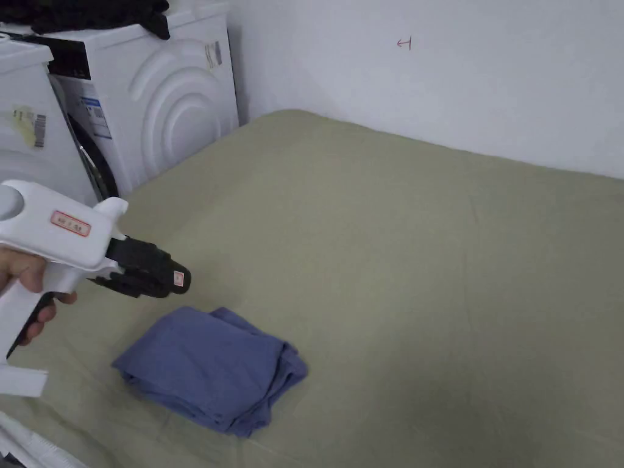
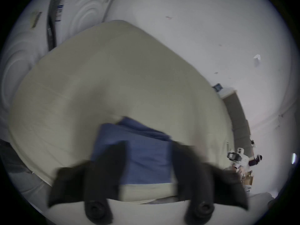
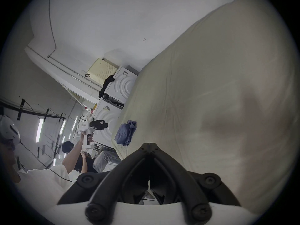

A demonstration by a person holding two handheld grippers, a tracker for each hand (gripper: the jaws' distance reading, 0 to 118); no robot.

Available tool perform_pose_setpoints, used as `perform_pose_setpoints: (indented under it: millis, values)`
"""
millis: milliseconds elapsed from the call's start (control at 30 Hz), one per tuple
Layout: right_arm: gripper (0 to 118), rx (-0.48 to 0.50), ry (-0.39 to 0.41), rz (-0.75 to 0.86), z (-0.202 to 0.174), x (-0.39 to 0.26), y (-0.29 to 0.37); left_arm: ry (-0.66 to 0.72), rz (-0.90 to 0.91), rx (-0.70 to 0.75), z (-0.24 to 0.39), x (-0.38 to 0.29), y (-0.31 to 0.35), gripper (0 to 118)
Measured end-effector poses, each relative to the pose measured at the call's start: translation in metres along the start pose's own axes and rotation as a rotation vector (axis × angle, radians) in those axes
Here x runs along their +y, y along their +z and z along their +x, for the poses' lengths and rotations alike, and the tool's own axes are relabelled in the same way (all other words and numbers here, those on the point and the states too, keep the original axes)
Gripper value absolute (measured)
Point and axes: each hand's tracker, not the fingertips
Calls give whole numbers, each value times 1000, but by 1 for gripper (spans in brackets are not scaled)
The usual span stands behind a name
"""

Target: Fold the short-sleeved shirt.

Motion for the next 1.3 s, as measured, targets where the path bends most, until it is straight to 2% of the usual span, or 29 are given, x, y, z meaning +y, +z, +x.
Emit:
perform_pose_setpoints:
  millis: [33, 67, 167, 200, 267, 300, 367, 400, 467, 633, 733, 833, 1300]
  values:
    - [2, -12, 39, 15, -5, 3, 8, -63, 14, 12, 22, -6, -5, 20]
    - [2, -22, 62, 27, -11, 6, 14, -135, 12, 38, 48, -12, -12, 16]
    - [2, -123, 139, 123, -35, 14, 35, -192, 36, -51, 126, -38, -37, 15]
    - [2, -163, 179, 164, -42, 16, 41, -199, 90, -31, 150, -47, -44, 14]
    - [2, -300, 275, 244, -63, 21, 53, -353, 169, 30, 221, -74, -62, 2]
    - [2, -370, 334, 278, -71, 23, 57, -383, 239, 48, 248, -87, -68, 2]
    - [2, -518, 454, 344, -92, 24, 62, -408, 304, -47, 304, -111, -82, 1]
    - [2, -588, 498, 380, -101, 25, 64, -429, 381, -23, 319, -114, -90, 1]
    - [2, -708, 576, 459, -118, 23, 66, -567, 493, 81, 368, -136, -102, 1]
    - [2, -846, 669, 627, -139, 20, 73, -586, 646, 159, 433, -169, -124, 1]
    - [2, -841, 703, 651, -143, 18, 76, -639, 743, 235, 451, -178, -127, 1]
    - [2, -840, 724, 670, -147, 13, 78, -633, 748, 228, 459, -181, -123, 1]
    - [2, -824, 721, 712, -154, 16, 79, -579, 811, 278, 442, -171, -104, 1]
